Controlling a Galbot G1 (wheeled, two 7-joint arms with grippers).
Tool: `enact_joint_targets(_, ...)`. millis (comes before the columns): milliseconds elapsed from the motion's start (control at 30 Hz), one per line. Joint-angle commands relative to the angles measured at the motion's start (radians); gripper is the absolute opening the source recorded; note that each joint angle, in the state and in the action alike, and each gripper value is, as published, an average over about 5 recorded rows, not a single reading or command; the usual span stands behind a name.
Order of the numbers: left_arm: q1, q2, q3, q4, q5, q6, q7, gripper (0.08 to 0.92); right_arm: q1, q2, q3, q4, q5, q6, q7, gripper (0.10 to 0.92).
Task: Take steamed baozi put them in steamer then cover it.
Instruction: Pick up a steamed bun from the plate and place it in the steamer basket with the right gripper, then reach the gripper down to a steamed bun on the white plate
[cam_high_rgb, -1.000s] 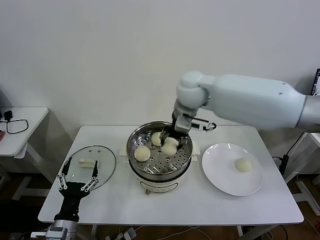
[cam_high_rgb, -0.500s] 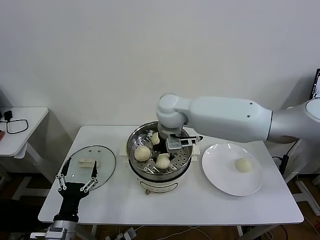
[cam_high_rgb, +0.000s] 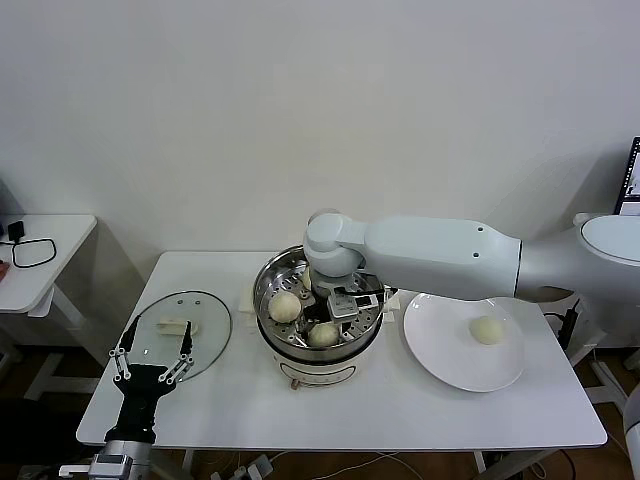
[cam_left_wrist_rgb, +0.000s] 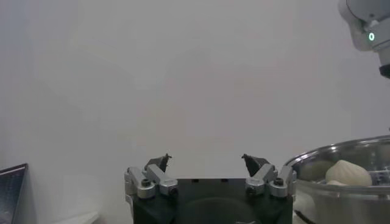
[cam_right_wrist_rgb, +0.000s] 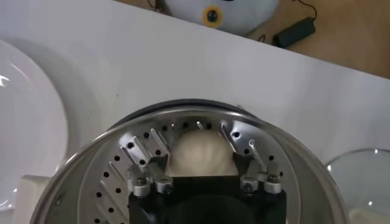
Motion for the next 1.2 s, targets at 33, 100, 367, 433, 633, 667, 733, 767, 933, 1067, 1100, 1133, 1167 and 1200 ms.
enact_joint_targets(33,-0.001,-0.003,-0.002,0.001,-0.001,0.002,-0.004,0.823,-0.016,-0.035,0.086,0.001,0.024,-0.033,-0.012,0.821)
enact_joint_targets(100,0.0,-0.004,-0.003,0.001,-0.001,0.002,-0.004,0.823,-0.011,-0.068,0.134,0.0,0.038,-0.034,-0.023,0.822)
enact_joint_targets(367,-0.006,-0.006,0.002,0.0,0.001,0.005,-0.001,0.823,0.094,-0.242,0.256,-0.119,0.282,-0.179,-0.07,0.823)
enact_joint_targets(433,-0.006,-0.006,0.004,0.0,0.002,0.005,-0.001,0.823,0.12,-0.291,0.254,-0.178,0.359,-0.25,-0.108,0.823)
enact_joint_targets(633,-0.005,-0.002,0.009,-0.002,0.003,0.003,0.0,0.823,0.115,-0.439,0.197,-0.371,0.502,-0.483,-0.186,0.823)
enact_joint_targets(667,-0.005,-0.001,0.009,-0.003,0.003,0.003,0.0,0.823,0.103,-0.459,0.189,-0.401,0.507,-0.515,-0.194,0.823)
enact_joint_targets(733,-0.006,-0.001,0.011,-0.002,0.003,0.004,0.0,0.823,0.072,-0.491,0.173,-0.462,0.514,-0.563,-0.205,0.823)
enact_joint_targets(767,-0.008,-0.001,0.012,0.0,0.003,0.004,0.001,0.823,0.059,-0.5,0.167,-0.486,0.515,-0.575,-0.21,0.823)
enact_joint_targets(933,-0.01,-0.003,0.019,0.003,0.003,0.008,0.001,0.823,-0.028,-0.535,0.086,-0.57,0.515,-0.61,-0.171,0.823)
enact_joint_targets(1067,-0.006,-0.007,0.018,0.0,0.004,0.009,0.0,0.823,-0.11,-0.535,0.075,-0.615,0.513,-0.613,-0.12,0.823)
enact_joint_targets(1100,-0.004,-0.008,0.017,-0.001,0.004,0.008,0.0,0.823,-0.134,-0.529,0.085,-0.632,0.512,-0.61,-0.101,0.823)
enact_joint_targets(1133,-0.002,-0.009,0.015,-0.001,0.004,0.008,0.0,0.823,-0.158,-0.521,0.098,-0.65,0.508,-0.606,-0.083,0.823)
enact_joint_targets(1167,-0.001,-0.009,0.013,-0.001,0.004,0.008,0.0,0.823,-0.177,-0.513,0.109,-0.667,0.503,-0.6,-0.068,0.823)
enact_joint_targets(1200,0.001,-0.009,0.011,-0.001,0.004,0.008,0.0,0.823,-0.198,-0.504,0.12,-0.684,0.498,-0.594,-0.053,0.823)
